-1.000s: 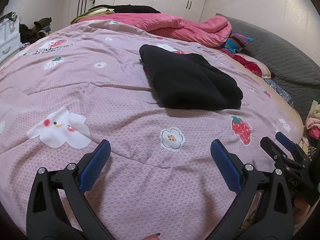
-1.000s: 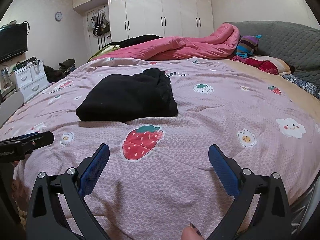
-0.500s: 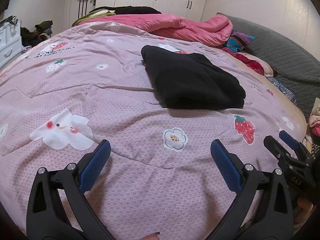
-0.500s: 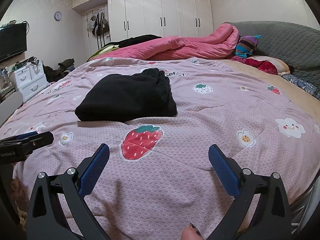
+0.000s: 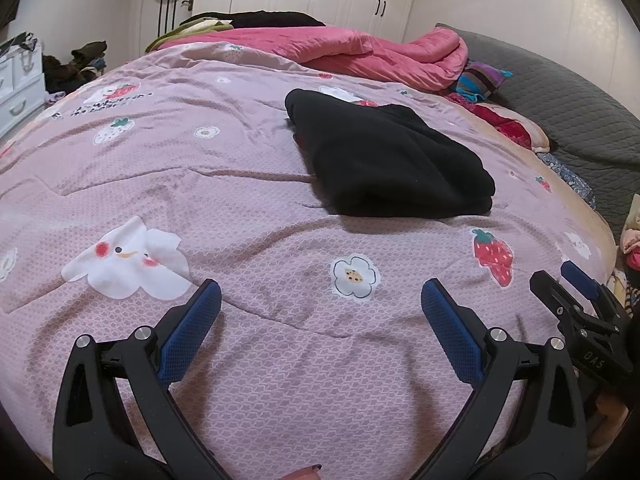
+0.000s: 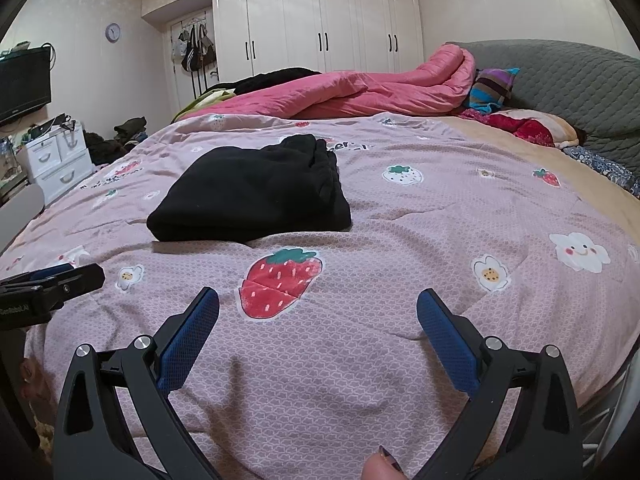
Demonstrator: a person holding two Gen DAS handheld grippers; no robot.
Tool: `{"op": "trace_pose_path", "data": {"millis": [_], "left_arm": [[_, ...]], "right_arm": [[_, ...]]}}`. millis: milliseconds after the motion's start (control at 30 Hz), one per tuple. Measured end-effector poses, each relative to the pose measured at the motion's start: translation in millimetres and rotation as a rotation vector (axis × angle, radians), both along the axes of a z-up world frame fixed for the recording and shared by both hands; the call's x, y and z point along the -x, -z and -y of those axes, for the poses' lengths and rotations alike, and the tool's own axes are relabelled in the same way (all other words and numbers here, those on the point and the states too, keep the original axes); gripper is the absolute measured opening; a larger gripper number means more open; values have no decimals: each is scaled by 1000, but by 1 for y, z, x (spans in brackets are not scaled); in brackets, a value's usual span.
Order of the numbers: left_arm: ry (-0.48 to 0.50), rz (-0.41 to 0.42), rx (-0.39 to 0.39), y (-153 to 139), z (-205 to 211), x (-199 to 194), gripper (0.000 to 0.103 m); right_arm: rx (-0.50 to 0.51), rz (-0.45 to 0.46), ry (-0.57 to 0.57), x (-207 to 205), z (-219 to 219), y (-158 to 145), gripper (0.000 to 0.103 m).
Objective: Fold small clothes
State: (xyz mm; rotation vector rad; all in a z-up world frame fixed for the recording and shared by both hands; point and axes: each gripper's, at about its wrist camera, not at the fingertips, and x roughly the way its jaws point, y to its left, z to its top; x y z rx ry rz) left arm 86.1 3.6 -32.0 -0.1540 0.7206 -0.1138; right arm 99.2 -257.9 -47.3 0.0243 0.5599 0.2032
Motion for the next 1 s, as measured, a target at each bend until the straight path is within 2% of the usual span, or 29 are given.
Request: {"op": "trace_pose_path", "data": {"millis": [800, 1000], "left_arm": [[-2, -3, -26, 1, 1, -2, 94], [-18, -23, -74, 3, 5, -5, 94]], "right_arm": [[2, 0, 6, 1, 2, -1, 99], [-2, 5, 29, 1, 4, -1, 99]]}}
